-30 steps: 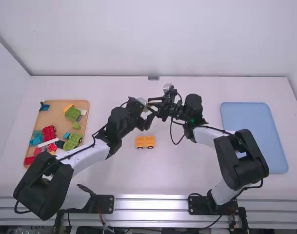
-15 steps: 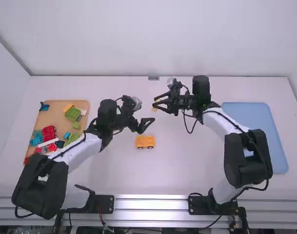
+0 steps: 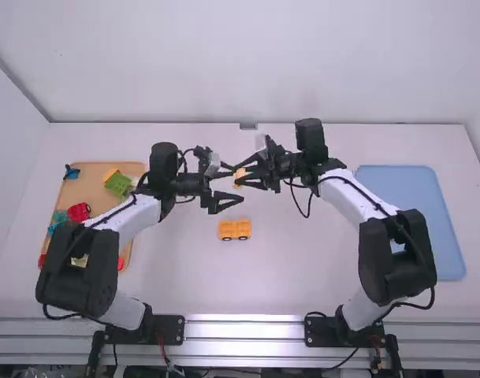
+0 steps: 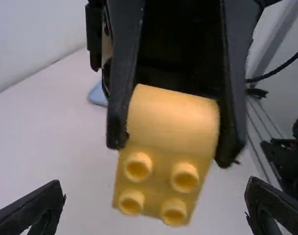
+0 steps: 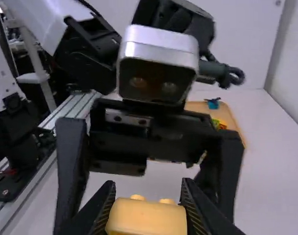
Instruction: Assemble lego blocks to make yellow taxi
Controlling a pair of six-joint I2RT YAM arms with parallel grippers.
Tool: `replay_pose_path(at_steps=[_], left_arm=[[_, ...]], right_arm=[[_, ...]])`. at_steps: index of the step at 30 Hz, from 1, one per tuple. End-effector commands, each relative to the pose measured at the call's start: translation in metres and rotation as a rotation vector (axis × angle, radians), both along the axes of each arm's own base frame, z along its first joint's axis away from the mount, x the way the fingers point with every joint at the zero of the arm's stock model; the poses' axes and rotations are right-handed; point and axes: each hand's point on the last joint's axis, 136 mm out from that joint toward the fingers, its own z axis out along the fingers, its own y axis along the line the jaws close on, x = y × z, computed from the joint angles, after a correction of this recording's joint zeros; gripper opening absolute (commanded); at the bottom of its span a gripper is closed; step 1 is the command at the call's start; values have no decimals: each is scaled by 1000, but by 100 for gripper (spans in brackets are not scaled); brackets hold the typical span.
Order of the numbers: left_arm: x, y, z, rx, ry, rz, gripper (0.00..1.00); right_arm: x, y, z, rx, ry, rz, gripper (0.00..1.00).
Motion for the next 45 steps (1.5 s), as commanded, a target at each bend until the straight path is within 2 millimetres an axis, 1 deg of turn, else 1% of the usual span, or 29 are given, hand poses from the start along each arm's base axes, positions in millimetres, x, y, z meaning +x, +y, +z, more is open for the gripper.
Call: replay_pose_path(at_steps=[1, 2, 3, 4, 5, 6, 9, 11, 13, 14, 17, 18, 19, 23, 26, 27, 29, 30, 32, 33, 36, 37, 39, 40, 41, 42, 43, 44, 45], left_arm=[[-6, -2, 11, -26, -50, -58, 93], [-6, -2, 11, -26, -52, -58, 91], [-5, -1, 12, -28, -59, -55, 84], [-5, -1, 13, -29, -62, -55, 67], [-5, -2, 13, -29, -64, -57, 66], [-6, -2, 15, -32, -72, -62, 61], [-13, -1, 20, -57, -94, -110, 61], [-18, -1, 24, -73, -112, -143, 55], [-18, -3, 25, -71, -121, -143, 40], [-18, -3, 25, -70, -121, -142, 36], [-17, -3, 24, -68, -121, -137, 13], [-17, -3, 24, -68, -121, -136, 10], [-16, -3, 24, -68, -122, -136, 2], [-11, -3, 22, -55, -123, -103, 2], [-2, -2, 18, -33, -130, -48, 2], [-1, -1, 17, -31, -134, -43, 2], [-1, -1, 15, -30, -152, -34, 2], [-1, -1, 14, -29, -153, -27, 2], [-1, 0, 13, -28, -162, -20, 2], [-1, 0, 12, -29, -167, -21, 2], [-1, 0, 12, -29, -166, -20, 2], [-1, 0, 12, -29, -167, -21, 2], [-1, 0, 12, -29, -166, -20, 2], [-1, 0, 12, -29, -166, -20, 2], [-1, 0, 12, -29, -166, -20, 2], [-1, 0, 12, -29, -166, -20, 2], [-1, 0, 12, -29, -160, -19, 2], [0, 0, 11, -28, -147, -9, 2], [6, 1, 9, -22, -104, 31, 2]], right_arm=[[-3, 3, 11, 24, -32, 30, 14], [-2, 2, 11, 23, -30, 28, 14], [-3, 2, 11, 22, -26, 28, 14], [-3, 2, 11, 22, -26, 28, 14], [-3, 2, 11, 22, -26, 28, 14], [-3, 2, 10, 21, -25, 28, 14], [-2, 1, 10, 20, -23, 24, 15], [1, -1, 10, 16, -23, 13, 15], [-1, 0, 10, 18, -24, 19, 15], [-1, 1, 10, 19, -24, 21, 15], [-2, 2, 10, 17, -25, 22, 16], [-2, 2, 10, 17, -25, 22, 15], [-2, 2, 10, 17, -25, 21, 15], [-2, 2, 10, 17, -26, 21, 18], [2, -2, 10, 18, -29, 8, 29], [3, -3, 10, 18, -29, 6, 30], [5, -4, 10, 16, -31, -1, 39], [5, -4, 10, 16, -31, -1, 39], [5, -4, 10, 17, -34, 0, 38], [5, -4, 10, 17, -35, -1, 33], [4, -4, 10, 22, -53, 4, 12], [3, -3, 10, 22, -55, 7, 8], [2, -1, 10, 23, -55, 13, 7], [2, -1, 10, 22, -55, 12, 9], [3, -2, 10, 23, -56, 10, 16], [4, -3, 10, 22, -56, 5, 41], [6, -4, 10, 20, -60, -3, 63], [9, -5, 9, 14, -64, -17, 78], [17, -6, 8, -5, -58, -57, 99]])
